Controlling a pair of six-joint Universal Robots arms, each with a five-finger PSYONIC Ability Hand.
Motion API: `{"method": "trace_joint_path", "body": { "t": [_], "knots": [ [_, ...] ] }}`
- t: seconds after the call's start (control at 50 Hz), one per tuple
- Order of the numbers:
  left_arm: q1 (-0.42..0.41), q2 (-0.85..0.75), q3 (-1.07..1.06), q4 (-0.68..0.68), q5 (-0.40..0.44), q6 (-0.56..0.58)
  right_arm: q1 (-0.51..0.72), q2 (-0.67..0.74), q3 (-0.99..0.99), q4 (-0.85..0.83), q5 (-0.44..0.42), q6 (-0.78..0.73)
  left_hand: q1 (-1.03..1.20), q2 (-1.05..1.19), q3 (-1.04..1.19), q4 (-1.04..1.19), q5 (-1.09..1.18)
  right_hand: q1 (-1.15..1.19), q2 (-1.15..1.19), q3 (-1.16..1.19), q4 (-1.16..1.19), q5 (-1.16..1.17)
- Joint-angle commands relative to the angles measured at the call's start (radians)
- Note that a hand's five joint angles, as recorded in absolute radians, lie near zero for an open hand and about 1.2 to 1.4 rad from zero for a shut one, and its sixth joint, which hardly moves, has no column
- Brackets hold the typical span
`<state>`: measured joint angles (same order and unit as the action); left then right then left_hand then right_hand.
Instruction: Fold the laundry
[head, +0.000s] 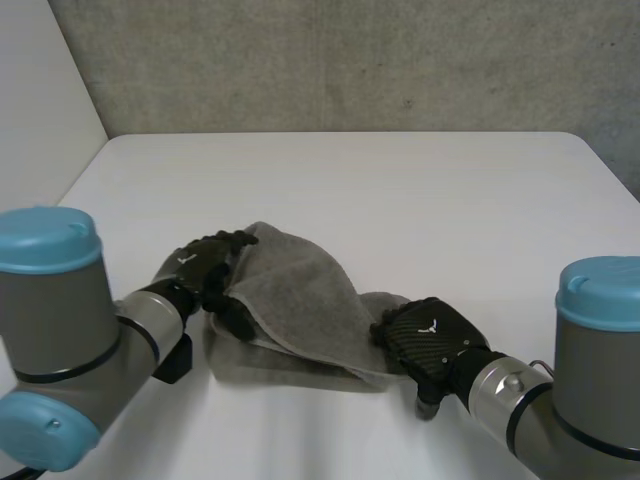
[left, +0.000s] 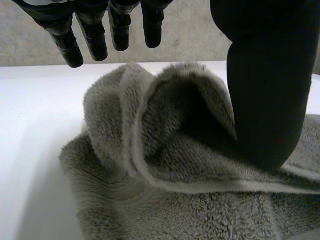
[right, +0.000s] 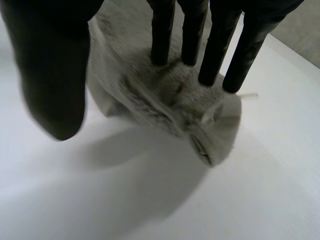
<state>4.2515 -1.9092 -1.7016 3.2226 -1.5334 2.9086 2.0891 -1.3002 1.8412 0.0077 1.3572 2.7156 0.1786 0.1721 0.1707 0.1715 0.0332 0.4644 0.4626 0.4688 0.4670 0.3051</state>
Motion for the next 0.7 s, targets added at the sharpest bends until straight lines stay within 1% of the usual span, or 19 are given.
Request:
{"method": "trace_joint_path", "body": {
  "t": [0.02, 0.04, 0.06, 0.1, 0.12, 0.14, 0.22, 0.26, 0.28, 0.32, 0.34, 0.38, 0.44, 0.5, 0.62, 0.66, 0.68, 0.7],
  "knots": [
    [-0.035, -0.057, 0.028, 0.057, -0.062, 0.001, -0.008, 0.055, -0.005, -0.11, 0.049, 0.01, 0.009, 0.015, 0.016, 0.016, -0.021, 0.299, 0.301, 0.294, 0.296, 0.283],
    [-0.038, -0.065, 0.036, 0.077, -0.079, 0.0, -0.011, 0.052, -0.005, -0.124, 0.049, 0.019, 0.017, 0.024, 0.025, 0.024, -0.012, 0.485, 0.487, 0.48, 0.482, 0.47],
    [-0.038, -0.071, 0.04, 0.094, -0.091, 0.0, -0.011, 0.052, -0.005, -0.124, 0.049, 0.019, 0.023, 0.03, 0.031, 0.03, -0.006, 0.487, 0.488, 0.482, 0.484, 0.471],
    [-0.038, -0.073, 0.043, 0.111, -0.099, 0.0, -0.015, 0.038, -0.004, -0.155, 0.049, 0.059, 0.026, 0.033, 0.034, 0.033, -0.003, 0.872, 0.874, 0.868, 0.87, 0.857],
    [-0.038, -0.073, 0.043, 0.111, -0.099, 0.0, -0.015, 0.038, -0.004, -0.155, 0.049, 0.059, 0.026, 0.033, 0.034, 0.033, -0.003, 0.874, 0.876, 0.87, 0.872, 0.859],
    [-0.038, -0.076, 0.048, 0.126, -0.099, 0.0, -0.02, 0.024, -0.002, -0.167, 0.048, 0.087, 0.035, 0.041, 0.043, 0.042, 0.006, 0.931, 0.933, 0.927, 0.929, 0.916],
    [-0.038, -0.091, 0.054, 0.161, -0.103, 0.004, -0.043, -0.031, 0.001, -0.179, 0.045, 0.13, 0.052, 0.059, 0.06, 0.06, 0.023, 0.932, 0.934, 0.928, 0.929, 0.917],
    [-0.038, -0.099, 0.056, 0.17, -0.106, 0.004, -0.076, -0.124, 0.013, -0.189, 0.036, 0.16, 0.055, 0.062, 0.063, 0.063, 0.026, 0.932, 0.934, 0.928, 0.929, 0.917],
    [-0.038, -0.099, 0.056, 0.171, -0.106, 0.004, -0.077, -0.125, 0.013, -0.189, 0.036, 0.161, 0.055, 0.062, 0.063, 0.063, 0.026, 0.932, 0.934, 0.928, 0.929, 0.917],
    [-0.036, -0.111, 0.062, 0.19, -0.125, 0.004, -0.11, -0.22, 0.026, -0.199, 0.011, 0.177, 0.061, 0.068, 0.069, 0.068, 0.032, 0.932, 0.934, 0.928, 0.929, 0.917],
    [-0.036, -0.111, 0.062, 0.191, -0.125, 0.004, -0.11, -0.22, 0.026, -0.199, 0.011, 0.177, 0.061, 0.068, 0.069, 0.068, 0.032, 0.932, 0.934, 0.928, 0.929, 0.917],
    [-0.036, -0.126, 0.069, 0.209, -0.152, 0.007, -0.132, -0.305, 0.023, -0.186, -0.012, 0.185, 0.076, 0.082, 0.084, 0.083, 0.047, 0.932, 0.934, 0.928, 0.929, 0.917],
    [-0.036, -0.133, 0.073, 0.217, -0.162, 0.011, -0.139, -0.349, 0.021, -0.186, -0.023, 0.188, 0.076, 0.083, 0.084, 0.083, 0.047, 0.932, 0.934, 0.928, 0.929, 0.917],
    [-0.036, -0.149, 0.077, 0.218, -0.171, 0.012, -0.187, -0.47, 0.0, -0.179, -0.044, 0.208, 0.079, 0.085, 0.087, 0.086, 0.05, 0.932, 0.934, 0.928, 0.929, 0.917],
    [-0.035, -0.149, 0.077, 0.214, -0.177, 0.012, -0.242, -0.525, -0.059, -0.126, -0.049, 0.213, 0.091, 0.097, 0.099, 0.098, 0.062, 0.932, 0.934, 0.928, 0.929, 0.917],
    [-0.035, -0.134, 0.076, 0.209, -0.172, 0.014, -0.256, -0.527, -0.098, -0.091, -0.056, 0.213, 0.205, 0.211, 0.212, 0.212, 0.175, 0.932, 0.934, 0.928, 0.929, 0.917],
    [-0.035, -0.134, 0.076, 0.209, -0.172, 0.014, -0.256, -0.527, -0.099, -0.09, -0.056, 0.213, 0.205, 0.212, 0.213, 0.212, 0.176, 0.932, 0.934, 0.928, 0.929, 0.917],
    [-0.035, -0.122, 0.073, 0.207, -0.172, 0.015, -0.256, -0.522, -0.115, -0.078, -0.069, 0.213, 0.26, 0.267, 0.268, 0.268, 0.231, 0.932, 0.934, 0.928, 0.929, 0.917]
  ]
}}
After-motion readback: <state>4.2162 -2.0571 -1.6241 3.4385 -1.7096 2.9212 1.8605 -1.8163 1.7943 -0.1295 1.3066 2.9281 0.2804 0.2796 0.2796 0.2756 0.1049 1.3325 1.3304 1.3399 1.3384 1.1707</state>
